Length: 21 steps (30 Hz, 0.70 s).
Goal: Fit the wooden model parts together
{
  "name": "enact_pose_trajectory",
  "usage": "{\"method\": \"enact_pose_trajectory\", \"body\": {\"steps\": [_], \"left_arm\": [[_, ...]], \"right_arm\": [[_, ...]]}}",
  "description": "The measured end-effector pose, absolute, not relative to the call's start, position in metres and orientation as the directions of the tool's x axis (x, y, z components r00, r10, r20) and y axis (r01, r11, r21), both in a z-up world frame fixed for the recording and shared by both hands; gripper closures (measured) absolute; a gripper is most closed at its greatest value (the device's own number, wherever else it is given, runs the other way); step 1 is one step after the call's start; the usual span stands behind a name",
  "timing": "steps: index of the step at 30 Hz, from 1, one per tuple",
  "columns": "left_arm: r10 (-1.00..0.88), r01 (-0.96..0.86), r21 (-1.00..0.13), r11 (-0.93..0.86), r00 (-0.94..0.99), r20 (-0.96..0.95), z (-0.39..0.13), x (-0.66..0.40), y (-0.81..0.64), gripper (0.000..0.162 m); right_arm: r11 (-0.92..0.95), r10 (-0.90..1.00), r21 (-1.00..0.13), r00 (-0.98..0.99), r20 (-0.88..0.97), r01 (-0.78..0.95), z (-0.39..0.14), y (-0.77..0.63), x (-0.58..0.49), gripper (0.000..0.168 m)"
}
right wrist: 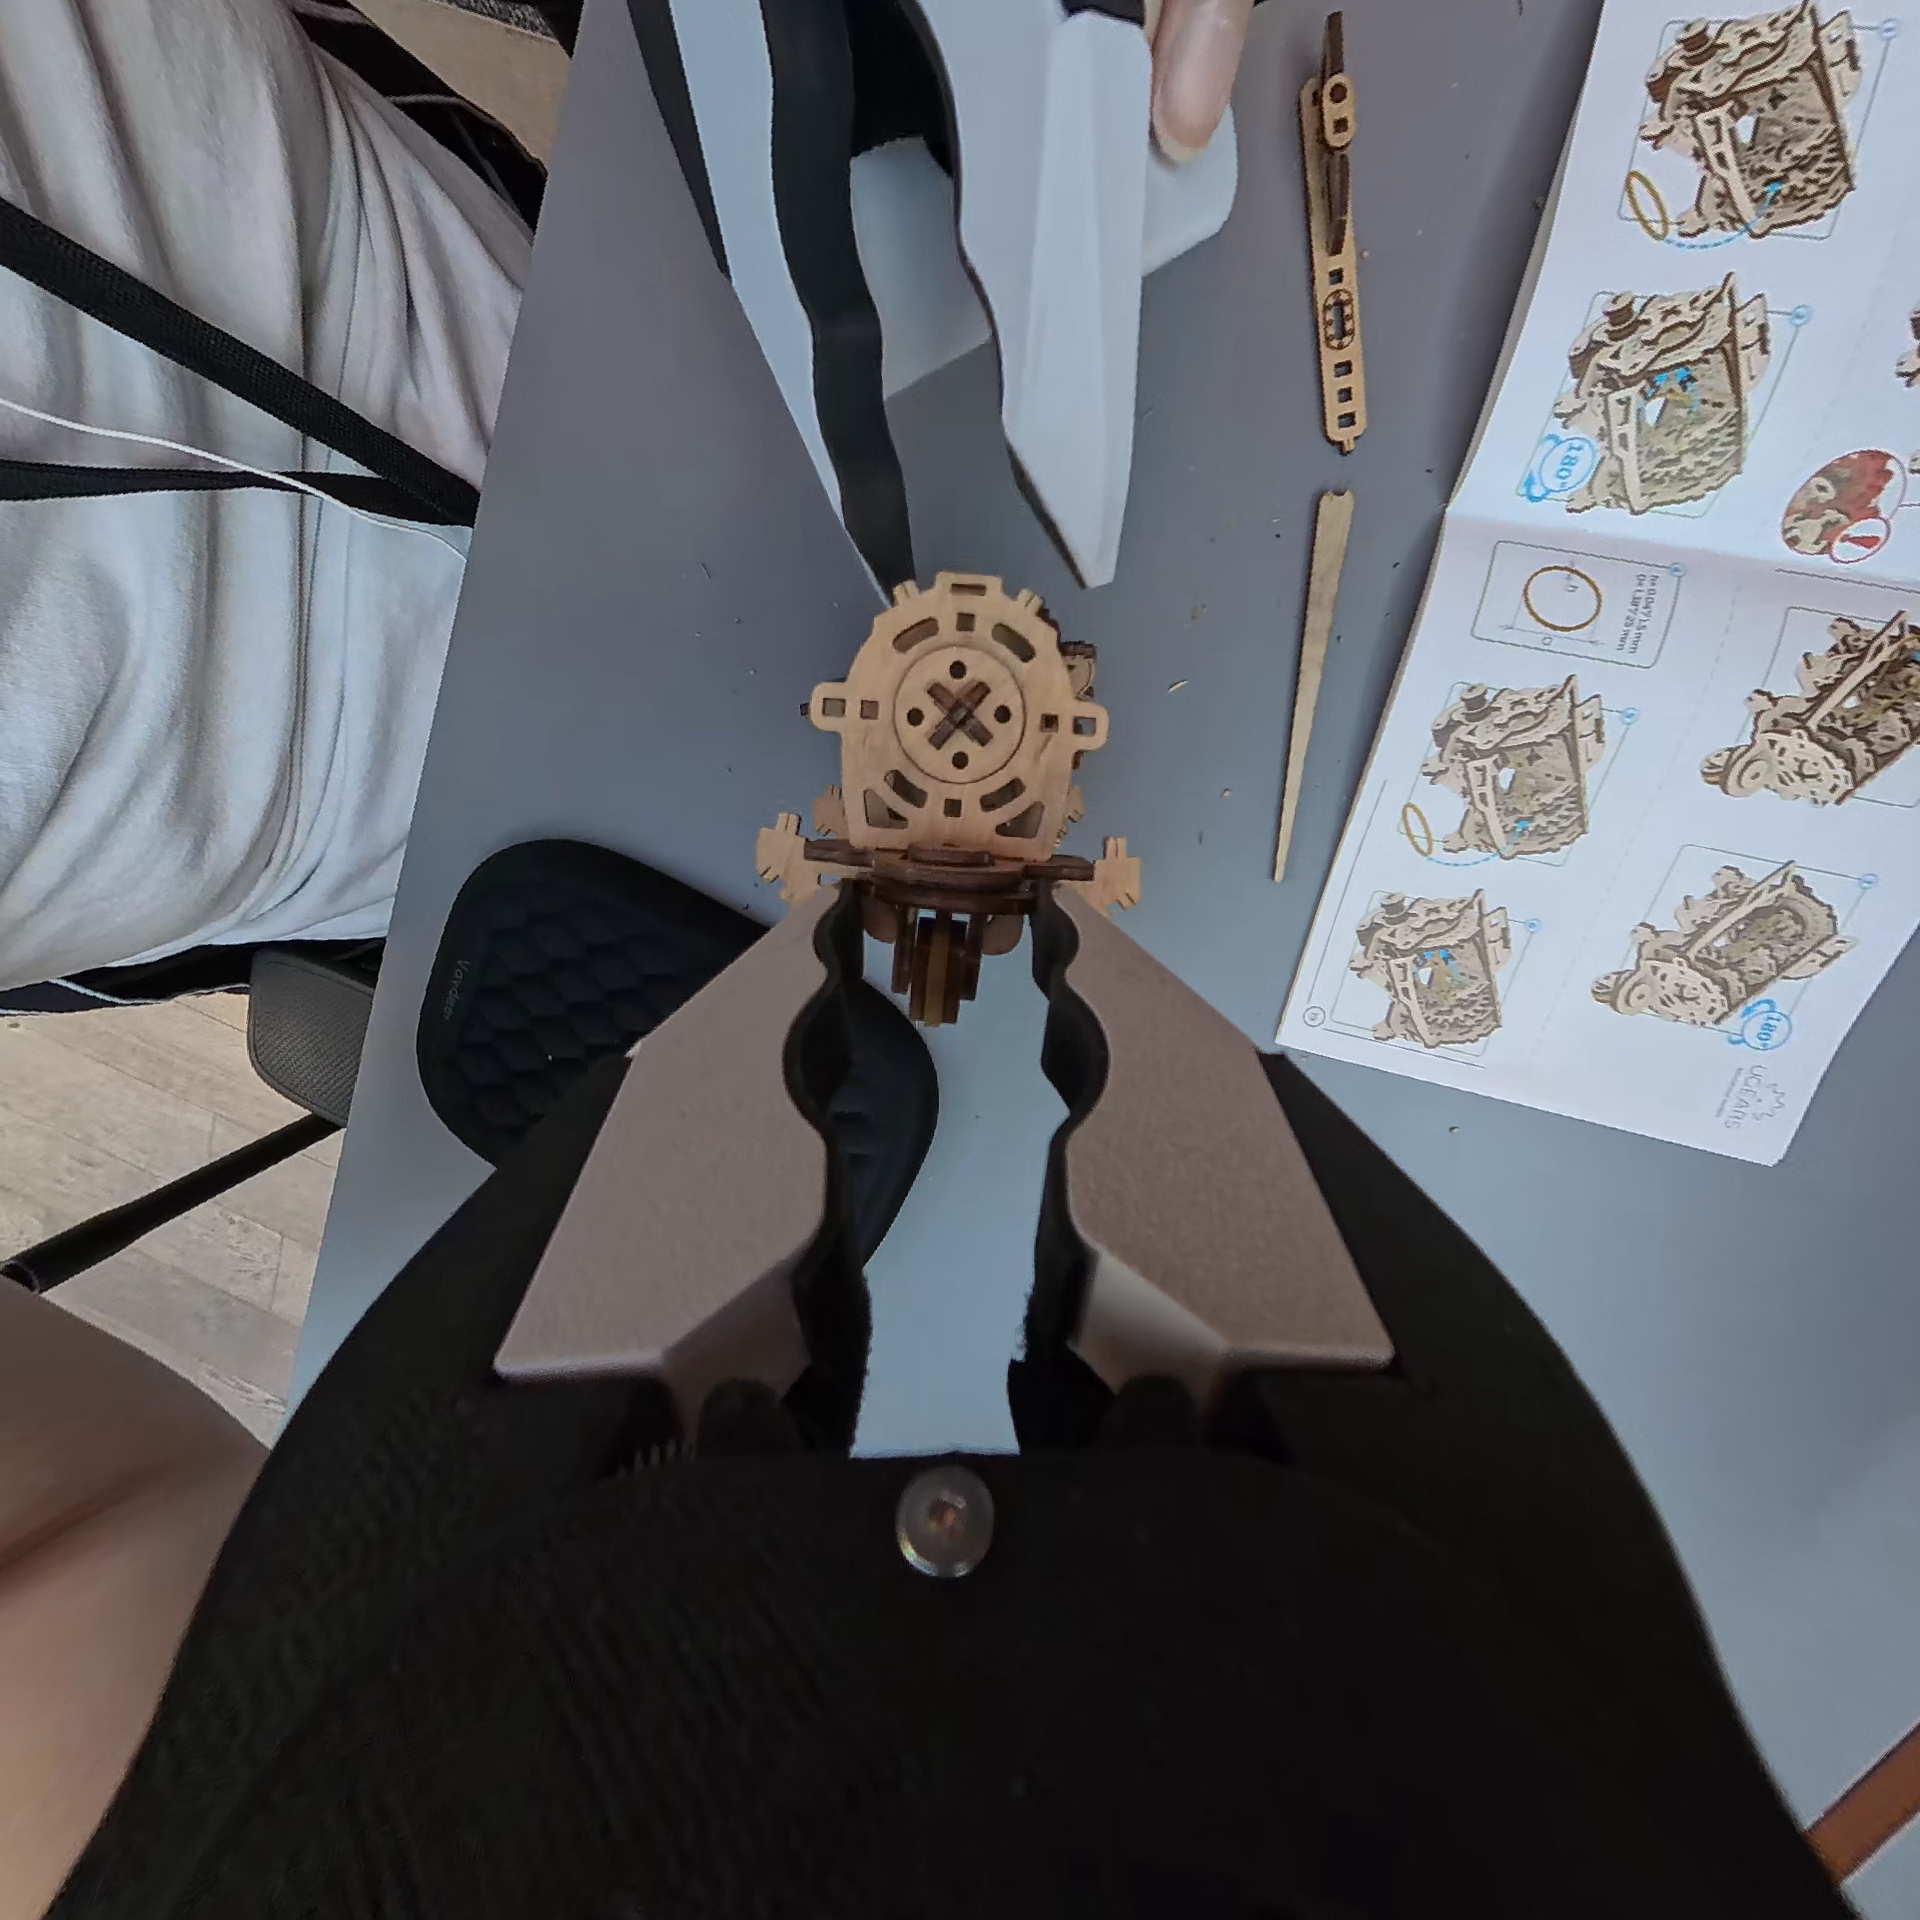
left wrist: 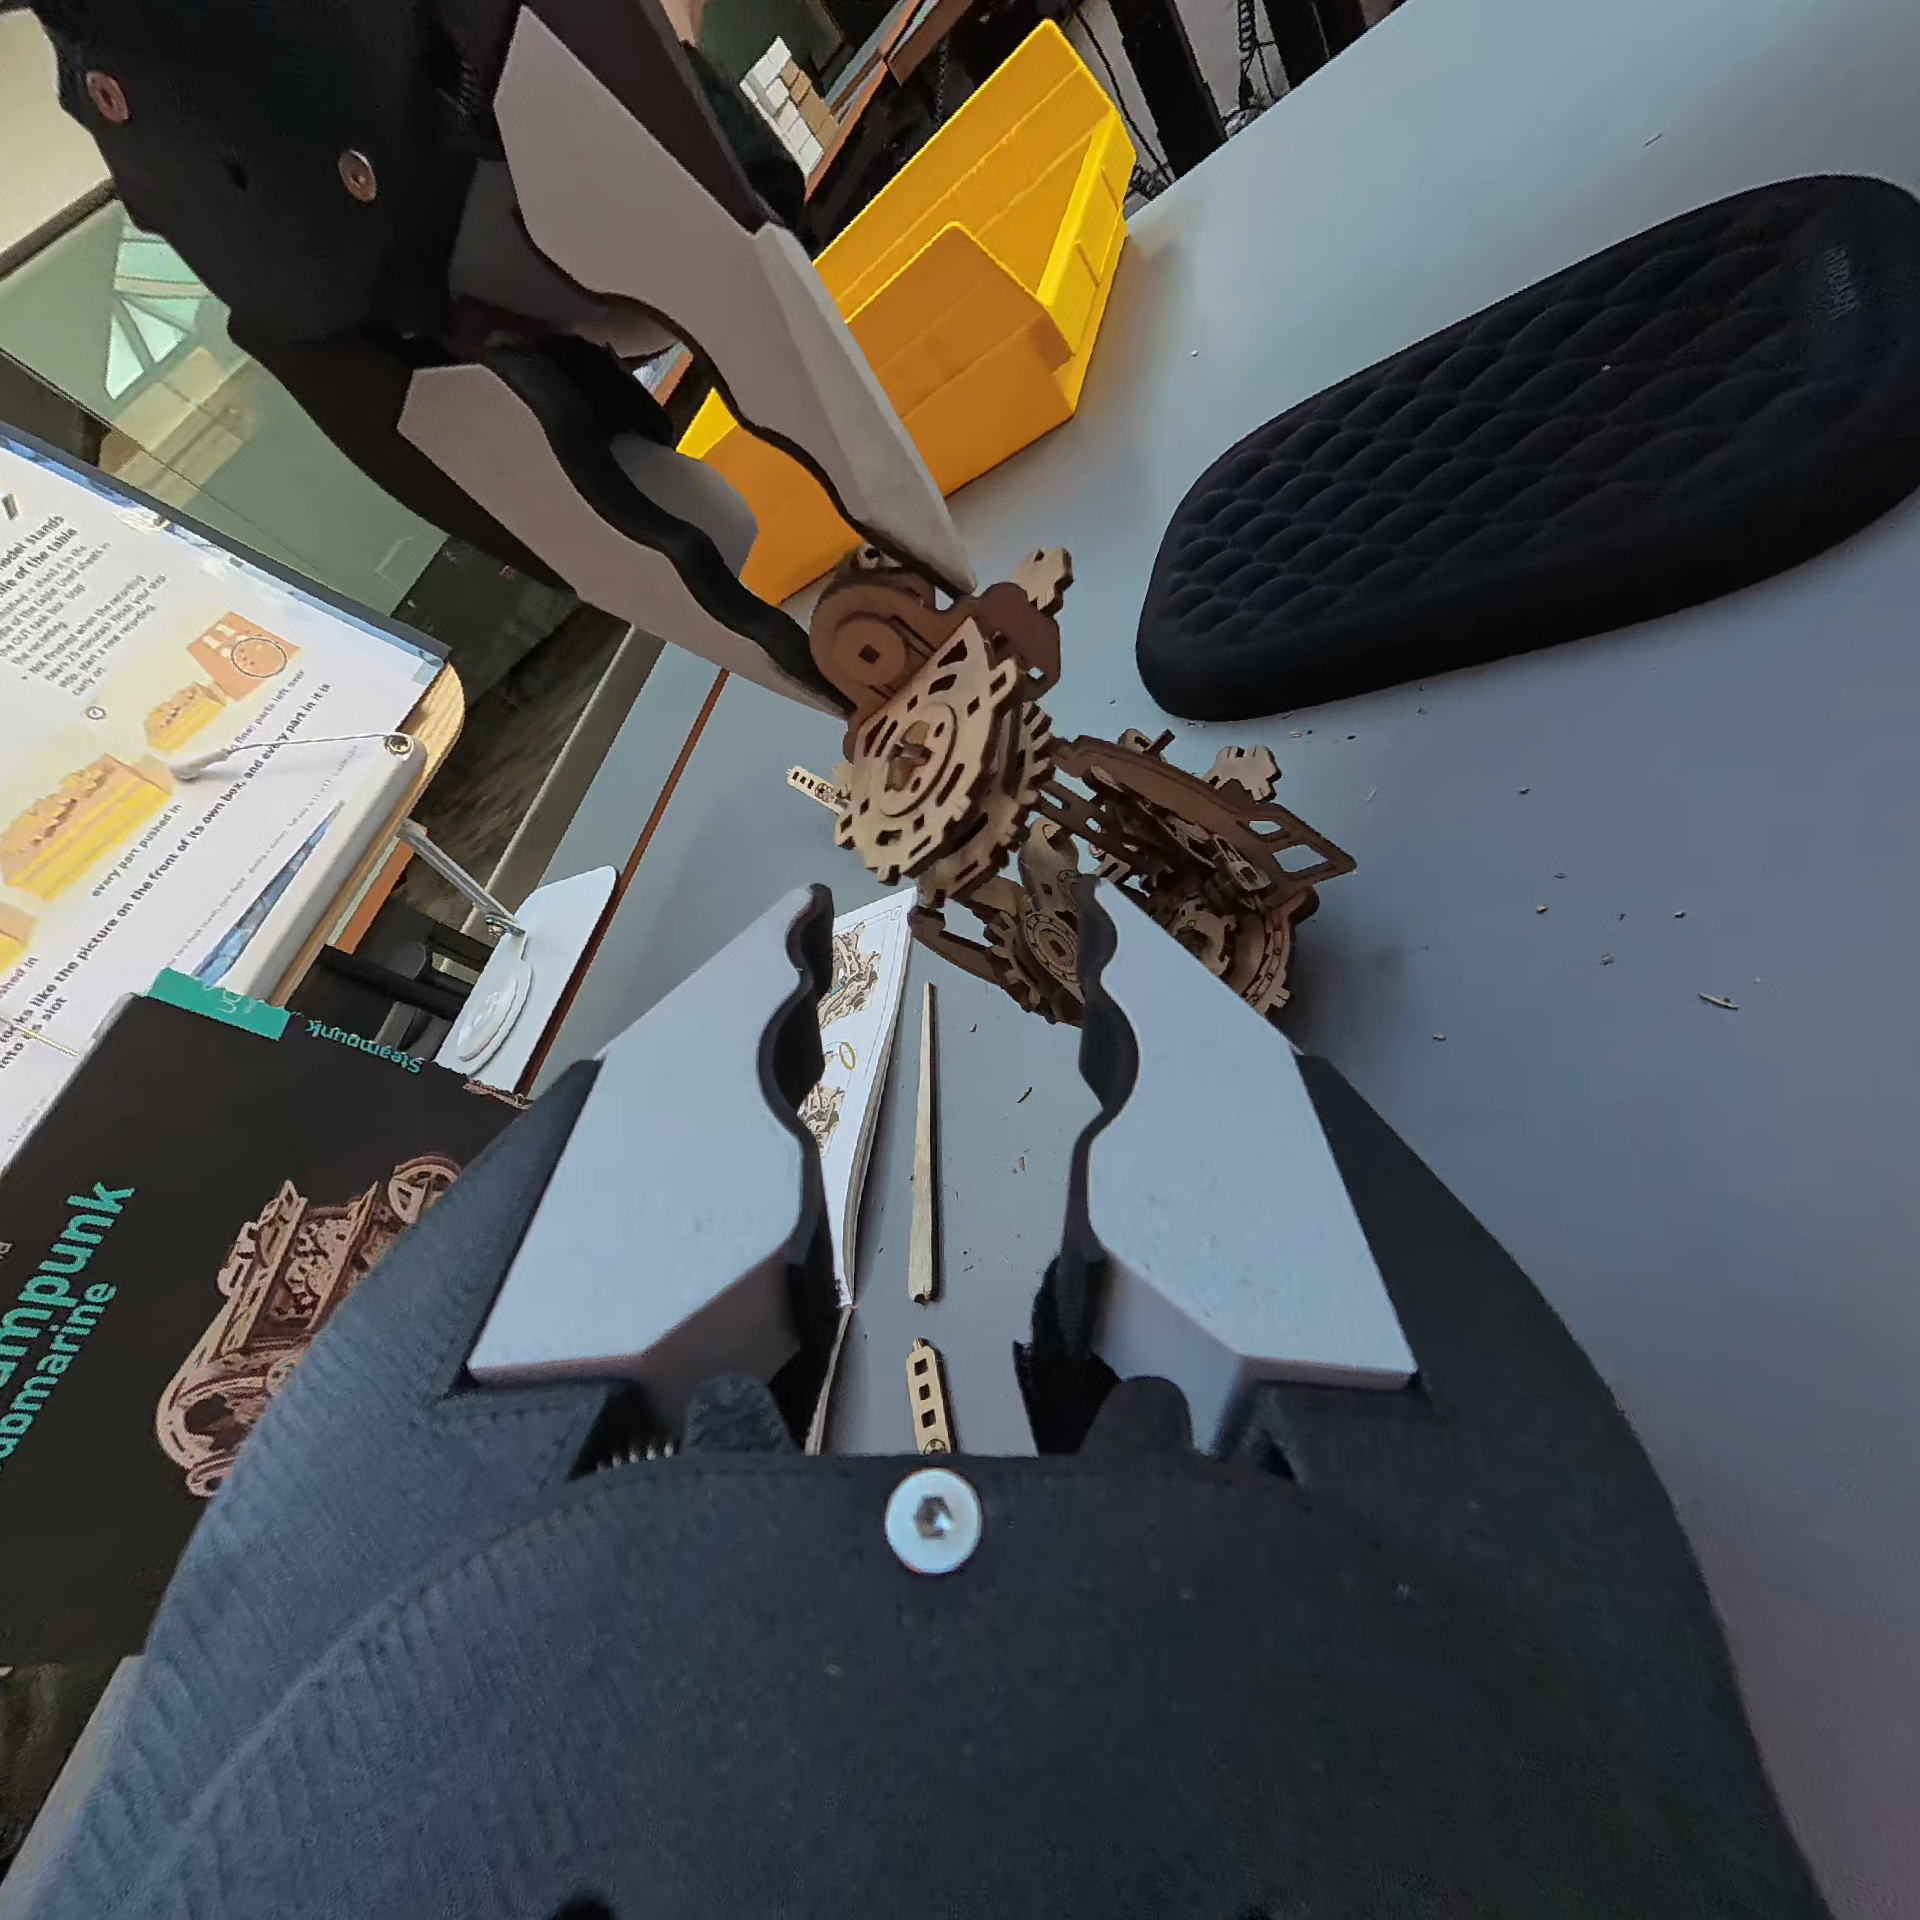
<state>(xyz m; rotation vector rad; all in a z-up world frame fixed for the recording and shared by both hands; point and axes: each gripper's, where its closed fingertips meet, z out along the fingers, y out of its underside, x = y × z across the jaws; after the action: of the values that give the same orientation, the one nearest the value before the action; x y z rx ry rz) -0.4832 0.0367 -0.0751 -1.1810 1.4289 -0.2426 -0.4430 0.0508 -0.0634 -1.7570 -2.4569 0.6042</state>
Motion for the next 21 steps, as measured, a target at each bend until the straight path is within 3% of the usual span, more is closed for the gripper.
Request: {"method": "enact_pose_trajectory", "body": {"steps": [9,21], "left_arm": [[-0.852,-0.425,-0.849,0.315,0.269,-0.450,-0.082,-0.490,0.038,0.113],[-0.926,-0.390,-0.906,0.165,0.256,-0.279,-0.095,-0.483,0.036,0.113]], "right_arm": [[0.281,0.921,-0.328,-0.350,-0.172,0.902,-0.067,0.047,-0.443,0.136],[0.337,0.920,-0.250,-0.374,-0.118,0.908,-0.064,0.042,-0.447,0.136]]}}
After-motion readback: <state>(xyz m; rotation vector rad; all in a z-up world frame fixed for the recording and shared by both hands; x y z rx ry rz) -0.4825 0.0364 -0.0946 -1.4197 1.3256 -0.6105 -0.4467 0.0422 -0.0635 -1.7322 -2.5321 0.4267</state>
